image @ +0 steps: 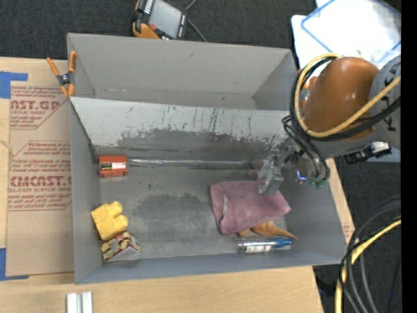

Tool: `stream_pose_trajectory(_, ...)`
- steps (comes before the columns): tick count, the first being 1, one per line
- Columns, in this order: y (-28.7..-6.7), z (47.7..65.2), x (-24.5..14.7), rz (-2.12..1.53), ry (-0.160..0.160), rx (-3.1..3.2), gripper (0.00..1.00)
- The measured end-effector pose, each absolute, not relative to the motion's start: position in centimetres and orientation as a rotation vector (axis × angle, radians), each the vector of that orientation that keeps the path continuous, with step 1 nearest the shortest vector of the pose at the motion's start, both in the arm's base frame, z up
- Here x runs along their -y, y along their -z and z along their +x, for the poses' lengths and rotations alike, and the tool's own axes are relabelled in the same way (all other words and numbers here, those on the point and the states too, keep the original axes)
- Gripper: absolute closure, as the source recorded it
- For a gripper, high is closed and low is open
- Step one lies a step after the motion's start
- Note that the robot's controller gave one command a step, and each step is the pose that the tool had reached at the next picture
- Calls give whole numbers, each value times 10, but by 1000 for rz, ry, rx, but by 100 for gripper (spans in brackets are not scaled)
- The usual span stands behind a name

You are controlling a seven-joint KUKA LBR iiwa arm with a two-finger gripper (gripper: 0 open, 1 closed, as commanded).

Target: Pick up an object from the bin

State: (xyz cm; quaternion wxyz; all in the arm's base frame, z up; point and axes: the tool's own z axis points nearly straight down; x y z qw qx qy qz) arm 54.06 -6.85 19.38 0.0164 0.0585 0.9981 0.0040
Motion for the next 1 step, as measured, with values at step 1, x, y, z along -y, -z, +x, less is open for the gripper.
stream_pose_trajectory(1,-216,573,83,190,-13,-3096,100)
